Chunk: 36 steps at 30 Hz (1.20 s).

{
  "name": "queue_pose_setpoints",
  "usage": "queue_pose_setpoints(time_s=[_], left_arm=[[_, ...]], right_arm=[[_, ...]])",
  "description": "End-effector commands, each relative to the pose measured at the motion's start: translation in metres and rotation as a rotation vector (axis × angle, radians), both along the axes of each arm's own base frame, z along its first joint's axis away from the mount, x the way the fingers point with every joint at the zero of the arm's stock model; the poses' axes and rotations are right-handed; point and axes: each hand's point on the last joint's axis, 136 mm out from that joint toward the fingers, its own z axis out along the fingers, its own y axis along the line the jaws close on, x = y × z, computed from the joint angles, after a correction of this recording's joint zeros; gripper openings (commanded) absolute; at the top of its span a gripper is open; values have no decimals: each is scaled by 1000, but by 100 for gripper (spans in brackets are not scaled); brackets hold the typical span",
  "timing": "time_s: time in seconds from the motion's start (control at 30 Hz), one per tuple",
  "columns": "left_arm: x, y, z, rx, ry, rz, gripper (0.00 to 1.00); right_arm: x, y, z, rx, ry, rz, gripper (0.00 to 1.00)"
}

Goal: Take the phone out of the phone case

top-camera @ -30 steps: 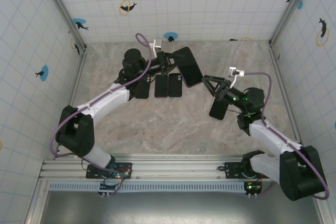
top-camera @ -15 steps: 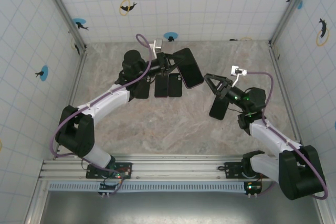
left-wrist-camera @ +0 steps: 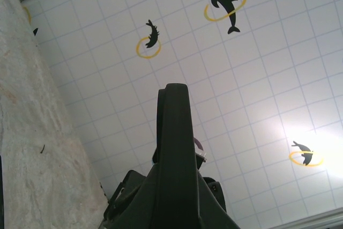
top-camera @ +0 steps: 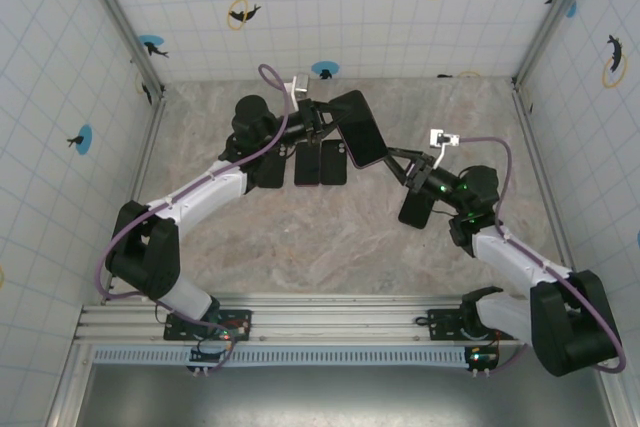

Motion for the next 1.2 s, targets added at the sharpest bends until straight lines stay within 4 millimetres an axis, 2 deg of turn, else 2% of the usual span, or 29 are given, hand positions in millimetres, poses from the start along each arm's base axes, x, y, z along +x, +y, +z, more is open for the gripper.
queue_pose_setpoints(time_s=[0.0,0.2,0.3,0.57,0.6,0.77,0.9,1.17], left_arm=[[-4,-1,29,-81,-64,2,0],[2,-8,22,-90,-42,0,0],[7,-10,14,-86,-23,5,0],[16,-11,-8,-50,-5,29,0],[17,-12,-10,-48,-4,32,5],[24,-9,-25,-32,22,50,13],[29,-6,-38,-21,58,60,23],[33,-5,-51,20,76,78,46]], right_arm=[[-3,2,14,65,-6,20,41],[-5,6,29,182,60,58,39],[-6,6,34,218,72,65,35],[-6,8,34,259,105,80,10],[-6,8,33,264,112,81,9],[-5,8,24,251,140,70,5],[-3,6,19,261,162,50,4],[1,4,7,264,206,20,2]])
